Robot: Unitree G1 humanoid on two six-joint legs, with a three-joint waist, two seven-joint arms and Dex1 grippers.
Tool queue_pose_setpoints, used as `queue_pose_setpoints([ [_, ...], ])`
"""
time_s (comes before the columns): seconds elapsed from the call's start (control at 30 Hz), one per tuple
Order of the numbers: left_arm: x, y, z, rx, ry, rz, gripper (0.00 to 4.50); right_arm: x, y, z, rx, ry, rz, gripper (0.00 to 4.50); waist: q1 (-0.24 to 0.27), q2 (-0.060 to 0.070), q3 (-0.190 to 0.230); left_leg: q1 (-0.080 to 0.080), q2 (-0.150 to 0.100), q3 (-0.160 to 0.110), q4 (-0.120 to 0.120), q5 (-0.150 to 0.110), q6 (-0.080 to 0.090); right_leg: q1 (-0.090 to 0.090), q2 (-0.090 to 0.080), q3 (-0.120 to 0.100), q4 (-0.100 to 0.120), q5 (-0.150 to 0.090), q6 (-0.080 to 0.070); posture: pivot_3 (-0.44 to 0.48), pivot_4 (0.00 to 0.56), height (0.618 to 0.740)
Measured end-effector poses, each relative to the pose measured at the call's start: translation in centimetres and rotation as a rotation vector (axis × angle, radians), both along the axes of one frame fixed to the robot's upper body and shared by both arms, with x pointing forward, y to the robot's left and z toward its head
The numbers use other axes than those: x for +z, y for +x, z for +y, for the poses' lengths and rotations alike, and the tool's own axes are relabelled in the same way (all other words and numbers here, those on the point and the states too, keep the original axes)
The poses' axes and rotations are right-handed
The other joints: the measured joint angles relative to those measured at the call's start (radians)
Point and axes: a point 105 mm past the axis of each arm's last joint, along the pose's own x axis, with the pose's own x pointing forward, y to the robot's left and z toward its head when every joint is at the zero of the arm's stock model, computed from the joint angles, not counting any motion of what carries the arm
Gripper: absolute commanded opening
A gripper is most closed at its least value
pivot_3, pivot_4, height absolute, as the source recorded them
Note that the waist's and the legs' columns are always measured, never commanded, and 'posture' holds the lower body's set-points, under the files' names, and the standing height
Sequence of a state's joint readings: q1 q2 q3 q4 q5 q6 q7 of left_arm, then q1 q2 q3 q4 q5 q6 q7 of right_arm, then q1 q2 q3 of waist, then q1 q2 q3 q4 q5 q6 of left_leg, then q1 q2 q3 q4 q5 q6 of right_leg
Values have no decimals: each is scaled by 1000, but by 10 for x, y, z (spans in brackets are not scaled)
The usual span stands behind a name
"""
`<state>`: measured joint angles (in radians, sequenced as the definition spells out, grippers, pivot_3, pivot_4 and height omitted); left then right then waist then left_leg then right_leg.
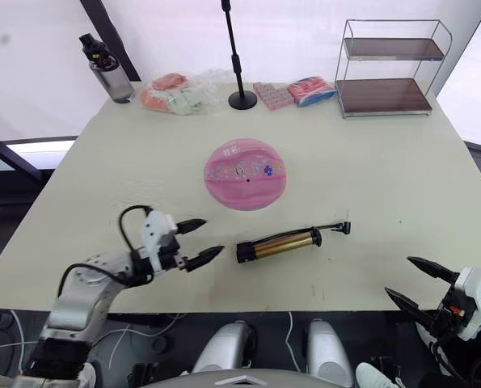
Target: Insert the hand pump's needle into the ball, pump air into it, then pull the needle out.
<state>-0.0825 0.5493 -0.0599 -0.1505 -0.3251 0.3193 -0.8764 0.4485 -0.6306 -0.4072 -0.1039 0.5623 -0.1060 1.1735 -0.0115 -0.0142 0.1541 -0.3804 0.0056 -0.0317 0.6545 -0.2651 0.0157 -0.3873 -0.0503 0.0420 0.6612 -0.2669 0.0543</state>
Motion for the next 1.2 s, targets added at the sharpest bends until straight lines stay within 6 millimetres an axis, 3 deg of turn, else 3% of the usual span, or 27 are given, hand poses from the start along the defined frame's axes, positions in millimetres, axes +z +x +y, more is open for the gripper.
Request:
queue_pose_setpoints([
  [0.13, 6, 11, -48, -61, -18, 19, 4489, 9, 4, 9, 9, 3, -43, 4500, 2, 0, 0, 0, -1, -2, 0, 0, 0, 2, 2, -1, 0, 0, 0, 0, 150, 740],
  [0.57, 5, 48, -120, -154, 78, 52, 4489, 6, 0, 10, -48, 26, -49, 4500, 1, -1, 1, 0, -4, -3, 1, 0, 0, 2, 2, -1, -1, 0, 0, 0, 150, 740],
  [0.67, 6, 53, -125, -149, 86, 57, 3732, 7, 1, 10, -52, 26, -57, 4500, -2, -1, 1, 0, -4, -3, 1, 0, 0, 2, 2, -1, -1, 0, 0, 0, 150, 740],
  [0.77, 3, 60, -125, -130, 119, 58, 2276, 7, 1, 9, -60, 25, -64, 4500, -1, -1, 1, 0, -4, -3, 1, 0, 0, 2, 3, -1, -1, 0, 0, 0, 150, 740],
  [1.2, -27, 55, -137, -207, 283, 87, 2276, 10, 4, 9, -66, 24, -86, 4500, 1, -1, 1, -1, -4, -3, 1, 0, 0, 2, 2, -1, -1, 0, 0, 0, 150, 740],
])
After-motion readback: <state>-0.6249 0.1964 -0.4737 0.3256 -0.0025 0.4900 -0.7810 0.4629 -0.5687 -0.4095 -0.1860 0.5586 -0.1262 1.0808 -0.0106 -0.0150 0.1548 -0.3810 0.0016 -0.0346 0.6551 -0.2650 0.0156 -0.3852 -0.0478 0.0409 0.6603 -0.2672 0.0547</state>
